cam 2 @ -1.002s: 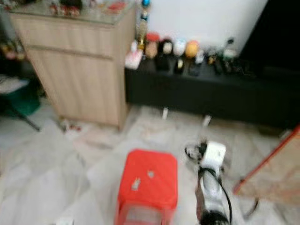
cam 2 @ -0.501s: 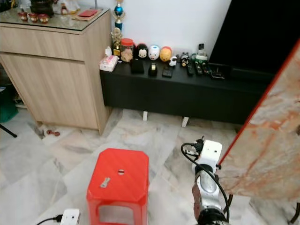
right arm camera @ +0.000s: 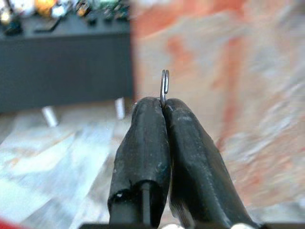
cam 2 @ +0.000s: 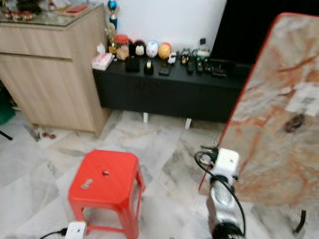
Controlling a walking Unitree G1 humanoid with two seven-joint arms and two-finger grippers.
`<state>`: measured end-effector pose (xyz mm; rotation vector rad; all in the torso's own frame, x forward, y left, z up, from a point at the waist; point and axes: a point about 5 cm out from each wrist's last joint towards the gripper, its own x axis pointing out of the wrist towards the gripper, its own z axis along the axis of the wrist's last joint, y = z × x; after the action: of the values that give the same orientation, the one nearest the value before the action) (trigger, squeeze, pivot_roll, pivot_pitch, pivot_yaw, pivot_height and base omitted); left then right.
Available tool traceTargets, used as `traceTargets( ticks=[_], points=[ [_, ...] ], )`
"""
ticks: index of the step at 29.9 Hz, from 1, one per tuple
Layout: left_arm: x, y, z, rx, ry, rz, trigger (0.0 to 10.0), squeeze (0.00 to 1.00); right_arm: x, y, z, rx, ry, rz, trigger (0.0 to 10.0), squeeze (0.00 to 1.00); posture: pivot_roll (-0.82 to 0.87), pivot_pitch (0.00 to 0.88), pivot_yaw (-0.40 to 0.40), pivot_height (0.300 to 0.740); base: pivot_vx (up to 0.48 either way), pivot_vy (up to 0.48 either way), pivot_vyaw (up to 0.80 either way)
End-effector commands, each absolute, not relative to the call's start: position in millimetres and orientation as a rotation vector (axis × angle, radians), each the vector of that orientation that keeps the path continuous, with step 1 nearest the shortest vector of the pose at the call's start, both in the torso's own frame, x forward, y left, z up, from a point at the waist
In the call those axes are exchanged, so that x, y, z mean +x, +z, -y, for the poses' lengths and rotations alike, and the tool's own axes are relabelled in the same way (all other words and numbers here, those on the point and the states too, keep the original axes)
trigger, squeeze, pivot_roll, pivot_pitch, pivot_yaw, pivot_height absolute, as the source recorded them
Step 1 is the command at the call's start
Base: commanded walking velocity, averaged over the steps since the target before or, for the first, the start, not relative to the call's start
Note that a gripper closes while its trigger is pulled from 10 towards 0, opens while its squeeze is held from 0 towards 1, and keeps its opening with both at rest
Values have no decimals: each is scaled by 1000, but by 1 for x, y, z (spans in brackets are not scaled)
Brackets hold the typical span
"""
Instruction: Hang keys on a hook
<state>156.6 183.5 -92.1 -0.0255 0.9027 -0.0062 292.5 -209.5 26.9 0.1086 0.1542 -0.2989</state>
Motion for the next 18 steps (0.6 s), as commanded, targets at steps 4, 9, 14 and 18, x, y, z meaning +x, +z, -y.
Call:
traceTargets(
  ticks=[4,9,14,18],
  points=[
    [150,-95,-189,-11,-2,-936,10000,0,298,33,204,120,-294,-123,10000,0,58,0,-96,740,0,-326,0],
    [150,-94,-190,-10,-4,-932,10000,0,300,35,204,122,-294,-119,10000,0,59,0,-97,740,0,-325,0],
    [150,-94,-190,-10,-8,-931,10000,0,301,36,205,120,-300,-114,10000,0,58,0,-95,740,0,-329,0],
    [149,-94,-190,-9,-10,-932,10000,0,301,37,207,118,-305,-109,10000,0,59,0,-97,740,0,-330,0]
  ],
)
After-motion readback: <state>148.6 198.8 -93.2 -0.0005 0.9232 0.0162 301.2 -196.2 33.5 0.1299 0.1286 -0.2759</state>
